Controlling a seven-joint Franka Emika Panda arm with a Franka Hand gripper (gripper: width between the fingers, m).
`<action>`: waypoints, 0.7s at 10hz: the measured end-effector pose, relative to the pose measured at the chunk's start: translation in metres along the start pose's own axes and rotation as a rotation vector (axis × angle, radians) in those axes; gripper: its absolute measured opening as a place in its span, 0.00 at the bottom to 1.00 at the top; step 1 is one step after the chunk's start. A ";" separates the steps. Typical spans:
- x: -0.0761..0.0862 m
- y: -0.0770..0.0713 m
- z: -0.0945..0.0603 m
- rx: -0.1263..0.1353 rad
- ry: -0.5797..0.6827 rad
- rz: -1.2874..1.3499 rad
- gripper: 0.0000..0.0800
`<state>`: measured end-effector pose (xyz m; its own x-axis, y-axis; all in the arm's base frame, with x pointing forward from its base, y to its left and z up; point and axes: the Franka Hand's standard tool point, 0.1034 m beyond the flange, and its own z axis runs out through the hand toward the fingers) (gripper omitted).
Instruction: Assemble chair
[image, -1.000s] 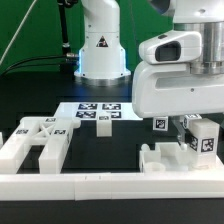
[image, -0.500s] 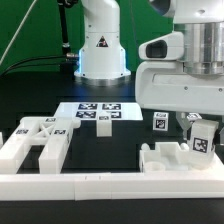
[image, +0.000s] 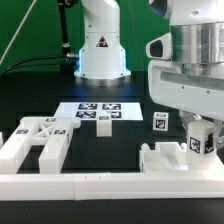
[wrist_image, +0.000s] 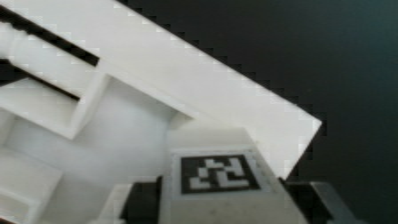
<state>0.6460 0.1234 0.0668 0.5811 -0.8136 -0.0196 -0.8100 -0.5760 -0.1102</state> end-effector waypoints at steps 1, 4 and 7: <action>-0.002 0.002 -0.002 -0.038 -0.009 -0.199 0.54; -0.003 0.003 -0.005 -0.065 -0.058 -0.652 0.79; -0.001 0.003 -0.004 -0.059 -0.061 -0.848 0.81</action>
Offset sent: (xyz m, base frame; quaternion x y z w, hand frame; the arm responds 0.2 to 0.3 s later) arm -0.0058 0.0116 0.0050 -0.0190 -0.0861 -0.4040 0.9105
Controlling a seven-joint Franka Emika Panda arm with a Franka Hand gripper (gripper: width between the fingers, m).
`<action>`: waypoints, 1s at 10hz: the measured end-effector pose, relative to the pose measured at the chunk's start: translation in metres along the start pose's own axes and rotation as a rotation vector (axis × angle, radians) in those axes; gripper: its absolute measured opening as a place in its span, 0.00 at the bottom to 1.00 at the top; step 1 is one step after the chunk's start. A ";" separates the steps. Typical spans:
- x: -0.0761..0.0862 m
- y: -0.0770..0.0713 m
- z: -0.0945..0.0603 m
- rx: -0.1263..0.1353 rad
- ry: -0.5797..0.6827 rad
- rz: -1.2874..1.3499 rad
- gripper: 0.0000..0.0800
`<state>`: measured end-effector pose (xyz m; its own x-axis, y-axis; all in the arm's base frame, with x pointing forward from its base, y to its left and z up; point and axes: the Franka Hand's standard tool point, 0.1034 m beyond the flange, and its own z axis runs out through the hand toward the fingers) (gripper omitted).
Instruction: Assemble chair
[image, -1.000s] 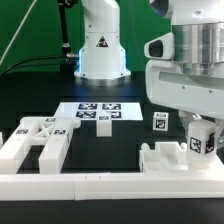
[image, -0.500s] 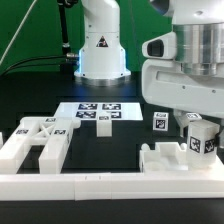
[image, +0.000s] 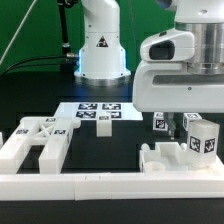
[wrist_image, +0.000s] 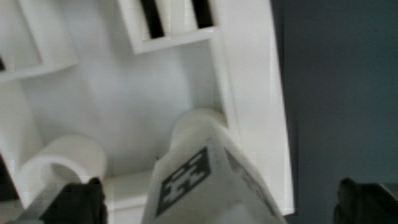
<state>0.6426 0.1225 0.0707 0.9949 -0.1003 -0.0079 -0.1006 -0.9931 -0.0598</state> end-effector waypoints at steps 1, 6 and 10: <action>0.003 0.002 -0.001 -0.011 0.015 -0.224 0.81; 0.007 0.002 -0.002 -0.004 0.037 -0.059 0.36; 0.008 0.003 -0.001 0.003 0.042 0.310 0.36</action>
Offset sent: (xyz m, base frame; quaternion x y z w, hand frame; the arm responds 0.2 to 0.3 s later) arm 0.0000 0.0000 0.0000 0.0000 0.0000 0.0000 1.0000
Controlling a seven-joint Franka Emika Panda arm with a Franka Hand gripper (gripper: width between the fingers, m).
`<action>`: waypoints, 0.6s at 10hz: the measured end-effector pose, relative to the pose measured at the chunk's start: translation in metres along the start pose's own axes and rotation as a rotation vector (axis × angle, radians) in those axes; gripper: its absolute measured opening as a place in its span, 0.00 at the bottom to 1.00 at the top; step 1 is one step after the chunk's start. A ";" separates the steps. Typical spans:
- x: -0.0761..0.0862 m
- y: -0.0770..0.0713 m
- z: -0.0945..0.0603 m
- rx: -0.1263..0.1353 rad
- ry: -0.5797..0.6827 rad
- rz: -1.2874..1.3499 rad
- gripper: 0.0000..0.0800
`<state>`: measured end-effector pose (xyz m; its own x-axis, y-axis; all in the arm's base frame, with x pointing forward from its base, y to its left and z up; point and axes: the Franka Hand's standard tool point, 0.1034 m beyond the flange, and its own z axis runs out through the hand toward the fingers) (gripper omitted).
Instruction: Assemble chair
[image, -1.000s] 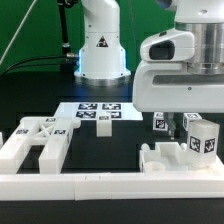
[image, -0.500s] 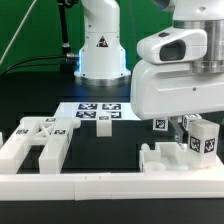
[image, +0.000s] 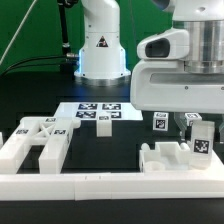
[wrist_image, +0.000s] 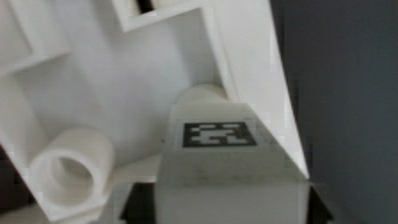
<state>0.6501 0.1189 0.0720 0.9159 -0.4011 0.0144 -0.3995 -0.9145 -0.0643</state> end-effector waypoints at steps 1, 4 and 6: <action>0.000 0.000 0.000 0.001 -0.001 0.107 0.36; 0.003 0.002 0.001 0.033 -0.019 0.653 0.36; 0.003 0.004 0.002 0.050 -0.027 0.842 0.36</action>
Offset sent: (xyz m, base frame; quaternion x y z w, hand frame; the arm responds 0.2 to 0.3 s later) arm 0.0053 0.0071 -0.0025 0.0512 -0.0189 0.4267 0.9027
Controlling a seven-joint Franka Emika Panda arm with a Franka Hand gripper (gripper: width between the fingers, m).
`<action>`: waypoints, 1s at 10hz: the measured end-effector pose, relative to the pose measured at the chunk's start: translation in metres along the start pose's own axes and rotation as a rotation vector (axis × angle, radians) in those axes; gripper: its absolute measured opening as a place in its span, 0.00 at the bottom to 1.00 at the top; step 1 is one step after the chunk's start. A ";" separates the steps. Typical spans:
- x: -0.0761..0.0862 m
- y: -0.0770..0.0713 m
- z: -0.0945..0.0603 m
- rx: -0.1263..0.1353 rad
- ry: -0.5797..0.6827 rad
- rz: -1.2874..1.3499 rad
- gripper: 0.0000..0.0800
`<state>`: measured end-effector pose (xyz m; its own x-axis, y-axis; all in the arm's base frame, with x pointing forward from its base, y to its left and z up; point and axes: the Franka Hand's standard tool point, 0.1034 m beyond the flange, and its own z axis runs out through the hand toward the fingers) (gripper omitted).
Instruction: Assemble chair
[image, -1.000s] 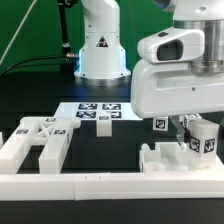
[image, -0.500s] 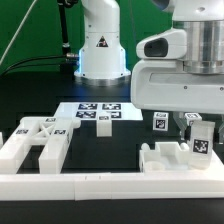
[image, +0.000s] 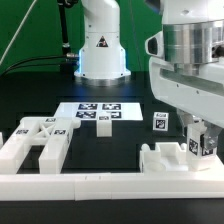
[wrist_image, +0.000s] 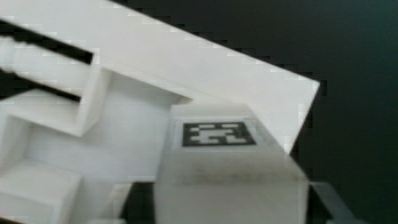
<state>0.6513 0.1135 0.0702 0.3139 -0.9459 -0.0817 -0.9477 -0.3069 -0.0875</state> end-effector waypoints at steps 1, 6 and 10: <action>0.000 0.000 0.000 0.000 0.001 0.006 0.36; -0.006 -0.002 -0.001 -0.004 0.020 -0.707 0.77; -0.002 -0.003 -0.001 -0.031 0.046 -1.181 0.81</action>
Offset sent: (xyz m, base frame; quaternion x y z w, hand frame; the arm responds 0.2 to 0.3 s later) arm 0.0110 0.0110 -0.0002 0.0514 -0.0199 -0.3873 0.9203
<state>0.6539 0.1163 0.0719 0.9946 -0.0766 0.0694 -0.0724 -0.9955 -0.0606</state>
